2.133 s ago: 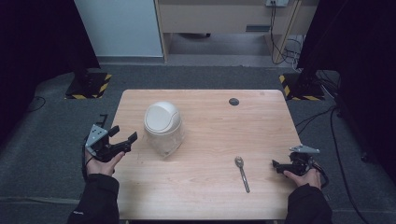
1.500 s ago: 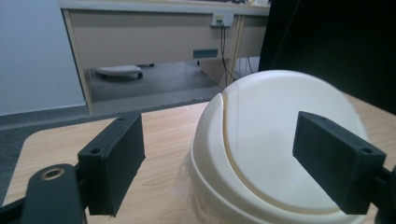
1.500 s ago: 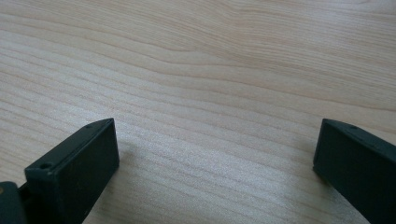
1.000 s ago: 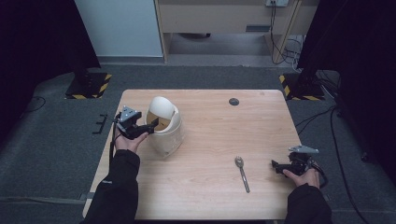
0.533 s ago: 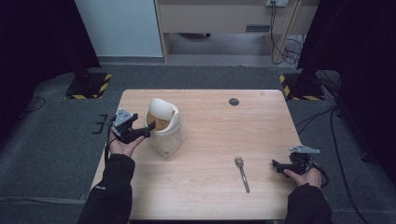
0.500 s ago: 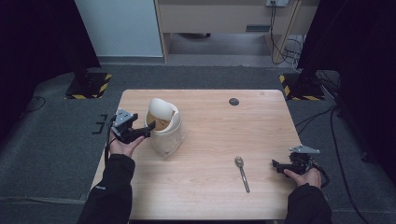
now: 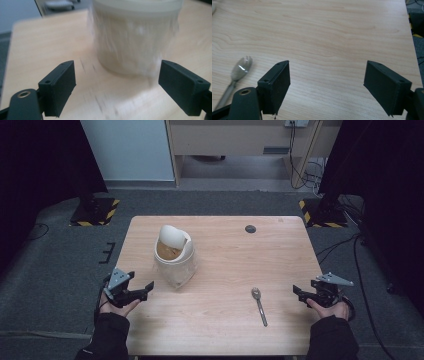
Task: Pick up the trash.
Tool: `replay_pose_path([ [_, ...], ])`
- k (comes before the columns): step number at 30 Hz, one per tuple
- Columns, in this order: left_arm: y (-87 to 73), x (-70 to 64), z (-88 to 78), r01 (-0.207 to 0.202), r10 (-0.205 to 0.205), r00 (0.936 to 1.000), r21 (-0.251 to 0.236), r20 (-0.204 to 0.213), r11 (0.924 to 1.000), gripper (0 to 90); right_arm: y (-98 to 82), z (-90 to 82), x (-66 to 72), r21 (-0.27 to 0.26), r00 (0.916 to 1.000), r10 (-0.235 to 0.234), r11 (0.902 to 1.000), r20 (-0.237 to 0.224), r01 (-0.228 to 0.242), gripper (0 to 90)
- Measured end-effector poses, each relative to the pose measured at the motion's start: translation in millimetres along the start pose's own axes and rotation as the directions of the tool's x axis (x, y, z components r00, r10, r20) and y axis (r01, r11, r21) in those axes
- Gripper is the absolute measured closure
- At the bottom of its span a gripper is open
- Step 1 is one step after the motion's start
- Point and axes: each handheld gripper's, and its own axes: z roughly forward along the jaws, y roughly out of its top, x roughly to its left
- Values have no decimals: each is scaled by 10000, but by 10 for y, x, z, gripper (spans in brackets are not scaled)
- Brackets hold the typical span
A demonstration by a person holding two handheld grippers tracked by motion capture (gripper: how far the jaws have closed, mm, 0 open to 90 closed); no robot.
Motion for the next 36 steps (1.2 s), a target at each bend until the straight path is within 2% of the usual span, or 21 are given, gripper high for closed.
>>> replay_pose_path([
  [1,0,0,0,0,0,10000,0,0,10000,139,0,0,0,0,10000,0,10000,0,0,212],
  [4,-137,-2,79,94,-109,9998,959,159,9953,139,67,-70,88,-217,9999,-102,9997,-33,101,214],
  [6,-186,19,146,-77,73,10000,1591,34,9872,132,101,-102,158,-299,9997,-186,9994,-184,181,221],
  [7,-209,34,176,-159,161,9999,2012,6,9794,127,113,-114,194,-280,9992,-306,9992,-259,299,224],
  [9,-247,57,220,-349,387,9992,2505,-104,9675,128,134,-125,276,-244,9980,-477,9986,-406,467,234],
  [13,-274,72,259,-299,345,9993,2658,-126,9636,133,169,-112,460,-243,9938,-952,9953,-575,939,240],
  [14,-287,70,293,-409,465,9988,2858,-127,9574,132,182,-99,546,-184,9909,-1163,9932,-684,1153,247],
  [15,-287,70,293,-409,465,9988,2858,-127,9574,132,182,-99,546,-184,9909,-1163,9932,-684,1153,247],
  [16,-294,68,314,-494,544,9985,2975,-88,9535,132,185,-90,588,-156,9896,-1221,9925,-755,1213,255],
  [17,-301,66,355,-603,644,9979,3173,-24,9464,131,193,-74,665,-114,9874,-1330,9911,-856,1325,275],
  [20,-298,69,380,-457,468,9989,3130,40,9487,118,198,-55,737,-163,9855,-1357,9907,-1018,1348,293],
  [24,-309,73,399,-444,434,9990,3045,101,9515,93,187,-14,846,-34,9818,-1402,9900,-1285,1409,331],
  [29,-339,51,420,-526,484,9986,2893,217,9558,15,129,78,957,479,9773,-1357,9882,-1626,1452,381],
  [30,-350,46,431,-564,516,9984,2815,245,9579,1,101,126,998,744,9754,-1370,9856,-1725,1516,403],
  [32,-353,46,430,-567,519,9983,2796,248,9584,0,89,151,1015,901,9745,-1414,9832,-1742,1587,416],
  [36,-379,54,424,-628,568,9979,2567,306,9644,0,47,232,1064,1371,9738,-1438,9761,-1759,1689,460],
])
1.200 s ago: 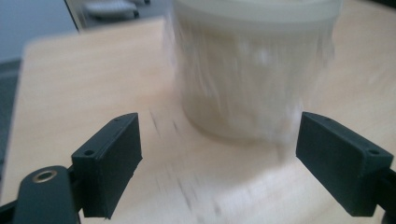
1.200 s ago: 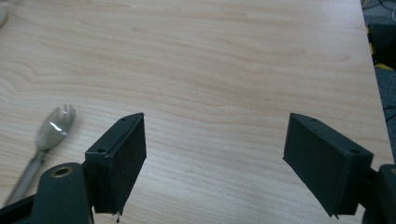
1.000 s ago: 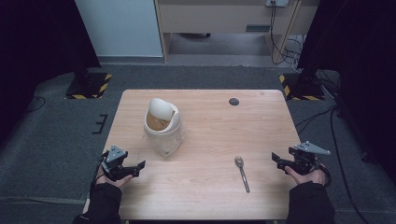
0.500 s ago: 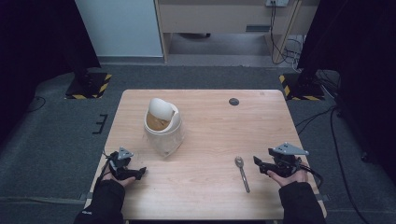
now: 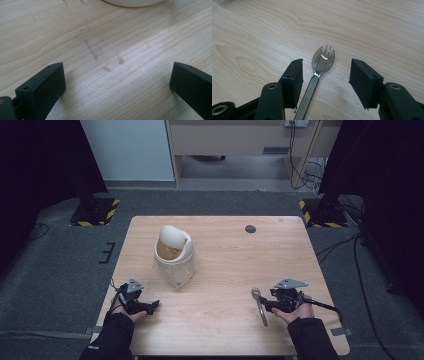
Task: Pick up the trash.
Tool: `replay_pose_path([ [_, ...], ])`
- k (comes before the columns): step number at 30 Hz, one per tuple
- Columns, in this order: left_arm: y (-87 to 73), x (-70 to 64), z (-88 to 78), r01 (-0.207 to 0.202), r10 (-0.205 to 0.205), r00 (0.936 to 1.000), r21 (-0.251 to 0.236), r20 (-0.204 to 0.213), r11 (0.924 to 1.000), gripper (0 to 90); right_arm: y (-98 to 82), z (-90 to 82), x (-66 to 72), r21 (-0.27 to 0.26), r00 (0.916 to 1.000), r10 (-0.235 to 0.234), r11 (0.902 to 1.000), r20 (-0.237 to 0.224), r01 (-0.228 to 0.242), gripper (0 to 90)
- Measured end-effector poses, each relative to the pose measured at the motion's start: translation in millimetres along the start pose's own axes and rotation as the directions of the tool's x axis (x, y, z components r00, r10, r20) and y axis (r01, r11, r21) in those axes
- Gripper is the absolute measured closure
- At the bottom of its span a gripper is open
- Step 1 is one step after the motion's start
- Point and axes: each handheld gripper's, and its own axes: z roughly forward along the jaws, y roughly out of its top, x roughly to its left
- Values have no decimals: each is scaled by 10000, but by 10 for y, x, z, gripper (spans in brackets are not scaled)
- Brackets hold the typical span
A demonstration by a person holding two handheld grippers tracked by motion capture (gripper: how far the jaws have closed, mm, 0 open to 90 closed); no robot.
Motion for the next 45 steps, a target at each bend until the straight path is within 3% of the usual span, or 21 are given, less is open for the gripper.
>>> replay_pose_path([
  [10,-18,1,1,-17,17,10000,-158,-2,9999,0,-52,150,34,575,9999,117,9983,8,-117,531],
  [14,-17,2,2,-30,30,10000,-159,10,9999,0,-72,235,58,986,10000,-33,9951,61,27,555],
  [22,-17,2,2,-35,35,10000,-158,12,9999,0,-85,300,83,1293,9998,-208,9914,-13,208,615],
  [27,-17,3,2,-34,35,10000,-161,13,9999,0,-81,316,102,1251,9990,-436,9912,60,425,652],
  [33,-16,3,3,-37,37,10000,-163,16,9999,0,-86,328,142,1149,9948,-1022,9881,-21,1017,794],
  [40,-14,7,3,-41,42,10000,-158,56,9999,0,-76,328,132,1147,9919,-1261,9852,-167,1271,801],
  [45,28,27,-18,-29,27,9999,147,163,9999,25,-20,251,102,480,9940,-1045,9932,-324,1060,801],
])
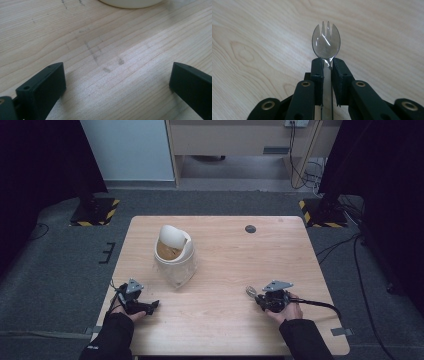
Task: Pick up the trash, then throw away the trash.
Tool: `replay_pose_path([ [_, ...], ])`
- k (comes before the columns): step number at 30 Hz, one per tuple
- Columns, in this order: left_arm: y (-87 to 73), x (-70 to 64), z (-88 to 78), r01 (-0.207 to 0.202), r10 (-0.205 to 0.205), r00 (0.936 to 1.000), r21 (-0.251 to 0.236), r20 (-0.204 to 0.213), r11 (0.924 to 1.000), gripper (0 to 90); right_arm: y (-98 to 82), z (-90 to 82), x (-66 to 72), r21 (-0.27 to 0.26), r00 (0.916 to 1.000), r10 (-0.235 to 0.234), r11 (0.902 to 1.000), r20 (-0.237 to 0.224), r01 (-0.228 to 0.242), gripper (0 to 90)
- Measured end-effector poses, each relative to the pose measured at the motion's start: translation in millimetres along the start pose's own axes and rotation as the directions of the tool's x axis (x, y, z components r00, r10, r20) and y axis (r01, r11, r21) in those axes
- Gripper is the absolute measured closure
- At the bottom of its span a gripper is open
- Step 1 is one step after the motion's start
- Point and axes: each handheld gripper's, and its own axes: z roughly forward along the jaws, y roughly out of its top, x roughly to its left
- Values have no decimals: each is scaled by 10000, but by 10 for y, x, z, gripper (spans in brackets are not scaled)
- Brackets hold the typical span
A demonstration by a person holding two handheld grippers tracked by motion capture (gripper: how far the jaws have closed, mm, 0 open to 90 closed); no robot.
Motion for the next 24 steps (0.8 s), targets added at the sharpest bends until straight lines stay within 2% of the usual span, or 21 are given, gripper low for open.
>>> replay_pose_path([
  [1,10,8,-12,82,-83,9999,38,84,10000,49,13,-27,-13,-176,10000,35,9998,-44,-36,801],
  [2,21,13,-24,217,-218,9996,71,151,9997,92,39,-87,-39,-658,9998,155,9977,-122,-163,801],
  [3,38,20,-54,349,-351,9992,121,169,9993,110,54,-121,-54,-924,9996,212,9955,-162,-226,800],
  [4,38,20,-54,349,-351,9992,121,169,9993,114,54,-121,-54,-924,9996,212,9955,-162,-226,800],
  [8,81,20,-120,421,-414,9990,-393,191,9983,133,105,-252,-110,-1924,9982,524,9797,-281,-568,801],
  [11,119,9,-175,503,-482,9985,-816,271,9954,147,136,-351,-157,-2664,9969,685,9608,-384,-763,801],
  [13,146,-4,-218,590,-561,9980,-1096,298,9922,151,162,-427,-191,-3189,9954,826,9431,-486,-939,801],
  [15,172,-21,-268,661,-626,9976,-1470,285,9869,152,194,-503,-219,-3616,9962,763,9283,-422,-864,801],
  [17,208,-31,-323,780,-741,9969,-1899,272,9787,152,220,-564,-232,-4006,9959,775,9118,-464,-896,801],
  [19,253,-36,-388,1061,-1008,9943,-2353,342,9661,152,240,-605,-241,-4178,9968,660,9051,-440,-784,801],
  [21,293,-47,-467,1277,-1206,9918,-2870,425,9494,152,252,-633,-248,-4323,9967,665,8981,-467,-802,801],
  [24,349,-63,-580,1299,-1196,9915,-3586,510,9244,152,262,-666,-269,-4495,9958,739,8887,-535,-901,801],
])
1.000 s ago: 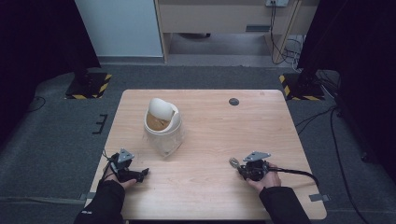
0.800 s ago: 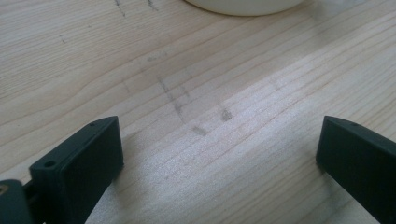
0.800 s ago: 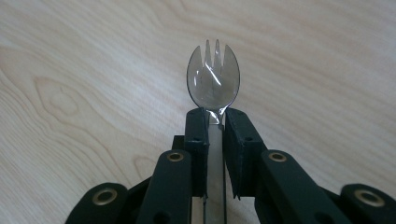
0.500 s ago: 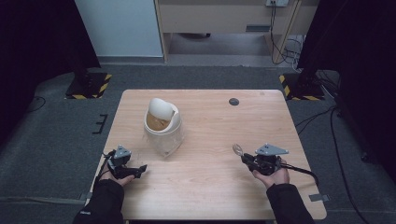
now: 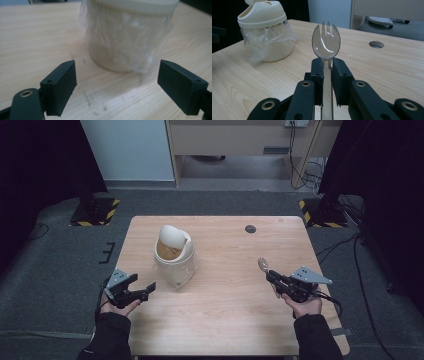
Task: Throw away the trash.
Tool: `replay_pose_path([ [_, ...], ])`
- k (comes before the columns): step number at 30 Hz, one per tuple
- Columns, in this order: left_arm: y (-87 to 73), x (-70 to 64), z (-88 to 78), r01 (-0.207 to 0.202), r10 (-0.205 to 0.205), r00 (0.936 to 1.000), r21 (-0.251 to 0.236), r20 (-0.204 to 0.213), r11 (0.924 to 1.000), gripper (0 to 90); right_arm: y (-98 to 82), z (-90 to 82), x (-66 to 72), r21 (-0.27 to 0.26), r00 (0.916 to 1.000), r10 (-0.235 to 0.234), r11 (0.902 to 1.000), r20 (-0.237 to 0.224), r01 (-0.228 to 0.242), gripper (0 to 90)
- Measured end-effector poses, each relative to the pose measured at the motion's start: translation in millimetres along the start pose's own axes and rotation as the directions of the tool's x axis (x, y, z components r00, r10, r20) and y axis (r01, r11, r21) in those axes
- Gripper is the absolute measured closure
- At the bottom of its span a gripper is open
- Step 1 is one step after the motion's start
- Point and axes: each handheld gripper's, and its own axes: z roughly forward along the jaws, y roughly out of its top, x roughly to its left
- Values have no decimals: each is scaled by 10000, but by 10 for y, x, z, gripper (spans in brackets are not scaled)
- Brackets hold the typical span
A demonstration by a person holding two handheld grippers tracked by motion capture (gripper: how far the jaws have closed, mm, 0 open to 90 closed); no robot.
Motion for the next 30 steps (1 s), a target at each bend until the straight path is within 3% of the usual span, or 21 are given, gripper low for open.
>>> replay_pose_path([
  [4,135,-28,-123,79,-82,10000,-945,-32,9955,152,47,-43,-29,-316,10000,-22,9995,87,25,801],
  [5,203,-43,-184,241,-239,9997,-1415,31,9897,161,78,-59,-27,-487,9998,-183,9986,65,186,801],
  [6,203,-43,-184,241,-239,9997,-1415,31,9897,164,78,-59,-27,-487,9998,-183,9986,65,186,801],
  [8,311,-82,-272,543,-533,9985,-1939,100,9795,172,132,-62,-6,-767,9995,-280,9967,-113,270,801],
  [9,311,-82,-272,543,-533,9985,-1939,100,9795,173,132,-62,-6,-767,9995,-280,9967,-113,270,801],
  [13,515,-227,-381,518,-421,9982,-2600,425,9642,180,297,-63,46,-1349,9980,-444,9901,-457,379,801],
  [18,669,-374,-377,519,-274,9959,-2980,857,9532,196,436,-51,98,-1838,9960,-557,9821,-697,421,801],
  [21,809,-553,-323,470,-68,9928,-3368,1196,9404,213,530,-17,176,-2162,9930,-687,9752,-964,465,801],
  [30,960,-875,-155,522,143,9819,-3418,1890,9383,248,581,59,393,-2306,9818,-1095,9704,-1550,719,801],
])
